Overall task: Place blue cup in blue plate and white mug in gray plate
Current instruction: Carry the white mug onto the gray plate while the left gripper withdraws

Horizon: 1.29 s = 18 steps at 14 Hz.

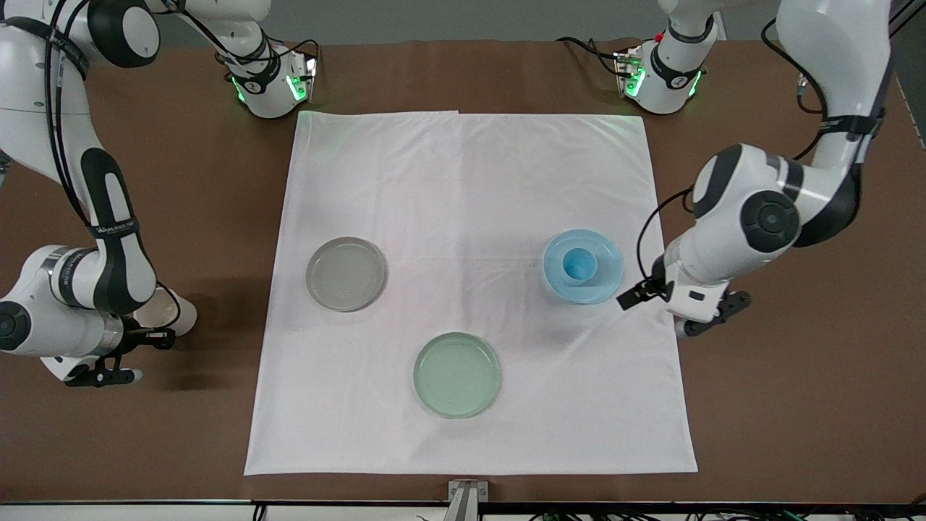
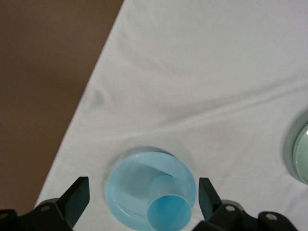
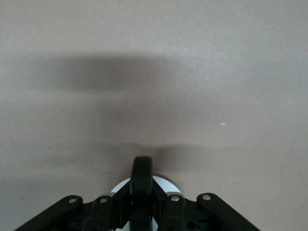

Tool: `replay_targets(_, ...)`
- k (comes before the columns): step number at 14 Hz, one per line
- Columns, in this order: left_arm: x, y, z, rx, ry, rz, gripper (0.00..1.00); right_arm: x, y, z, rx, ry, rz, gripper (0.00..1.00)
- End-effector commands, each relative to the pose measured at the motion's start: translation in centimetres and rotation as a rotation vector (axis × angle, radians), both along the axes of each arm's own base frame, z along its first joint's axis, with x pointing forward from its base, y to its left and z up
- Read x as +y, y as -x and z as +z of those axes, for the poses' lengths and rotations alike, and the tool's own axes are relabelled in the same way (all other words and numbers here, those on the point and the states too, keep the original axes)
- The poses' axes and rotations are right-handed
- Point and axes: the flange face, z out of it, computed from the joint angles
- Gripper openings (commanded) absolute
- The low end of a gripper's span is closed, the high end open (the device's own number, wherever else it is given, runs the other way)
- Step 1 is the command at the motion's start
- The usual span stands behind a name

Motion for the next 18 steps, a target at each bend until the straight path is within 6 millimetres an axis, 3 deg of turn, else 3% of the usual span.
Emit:
replay_targets(1,5.4,-2.0,4.4,-0.031,-0.054,-0.06,1.0,1.9,-0.3,2.2,0.008,-0.014,0.068,0.08)
replay_targets(3,8.6,-2.0,7.8,-0.016,-0.075,-0.137,1.0,3.9,-0.4,4.0,0.018,-0.018,0.137,0.08)
replay_targets(5,9.9,-1.1,10.7,0.025,-0.127,-0.187,1.0,6.5,-0.3,5.8,0.038,-0.024,0.231,0.08)
replay_targets(8,12.9,0.4,14.6,0.036,-0.141,-0.179,1.0,12.4,-0.2,9.4,0.039,-0.035,0.479,0.07)
replay_targets(9,13.2,1.6,17.7,-0.008,-0.147,-0.198,1.0,15.1,0.1,10.1,0.039,-0.036,0.593,0.07)
replay_targets(10,13.1,2.5,19.4,-0.03,-0.141,-0.226,1.0,18.0,0.3,10.7,0.037,-0.036,0.696,0.07)
replay_targets(13,16.0,5.5,23.3,-0.029,-0.096,-0.25,1.0,26.9,2.1,11.3,0.047,-0.037,0.903,0.07)
replay_targets(15,17.9,7.3,24.7,-0.036,-0.092,-0.345,1.0,33.0,4.2,10.8,0.066,-0.027,1.003,0.07)
replay_targets(16,18.3,8.3,24.9,-0.02,-0.088,-0.365,1.0,35.0,5.3,10.5,0.077,-0.011,1.046,0.07)
replay_targets(18,17.7,9.9,25.3,0.0,-0.08,-0.376,1.0,39.7,7.4,10.0,0.103,0.021,1.147,0.06)
